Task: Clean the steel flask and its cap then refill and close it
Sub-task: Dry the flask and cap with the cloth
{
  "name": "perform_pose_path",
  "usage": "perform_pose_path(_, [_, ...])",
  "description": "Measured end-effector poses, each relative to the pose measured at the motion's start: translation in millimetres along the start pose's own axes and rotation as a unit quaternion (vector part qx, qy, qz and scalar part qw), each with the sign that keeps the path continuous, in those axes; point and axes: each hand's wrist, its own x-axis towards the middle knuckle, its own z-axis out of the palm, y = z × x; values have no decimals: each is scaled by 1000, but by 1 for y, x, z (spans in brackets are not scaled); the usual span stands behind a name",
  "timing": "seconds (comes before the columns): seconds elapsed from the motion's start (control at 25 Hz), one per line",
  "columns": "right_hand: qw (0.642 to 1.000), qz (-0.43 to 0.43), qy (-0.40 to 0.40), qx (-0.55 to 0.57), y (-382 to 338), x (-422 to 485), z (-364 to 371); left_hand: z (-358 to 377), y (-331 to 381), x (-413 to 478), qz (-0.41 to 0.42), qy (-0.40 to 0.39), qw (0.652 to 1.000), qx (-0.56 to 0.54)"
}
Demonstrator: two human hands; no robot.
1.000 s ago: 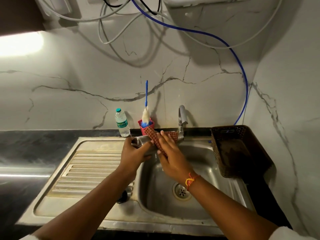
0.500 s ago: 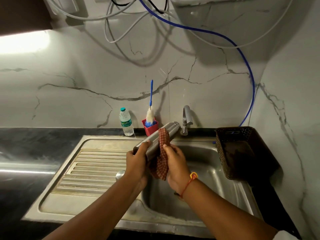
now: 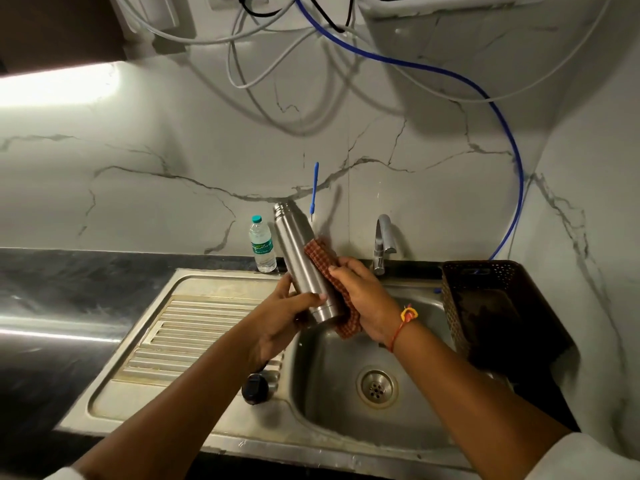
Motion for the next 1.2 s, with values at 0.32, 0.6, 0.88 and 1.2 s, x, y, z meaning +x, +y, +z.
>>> perform_pose_path(0.32, [993, -26, 38, 110, -1, 5, -2, 24, 19, 8, 2, 42, 981, -192])
perform_pose_path(0.6, [959, -176, 39, -217, 3, -10, 11, 19, 17, 34, 55, 75, 975, -201])
perform_pose_path(0.88, [664, -379, 149, -627, 9, -13, 16, 38, 24, 35, 46, 61, 970, -230])
perform_pose_path(1.2, [998, -17, 40, 38, -22, 2, -1, 48, 21, 30, 74, 55, 973, -210])
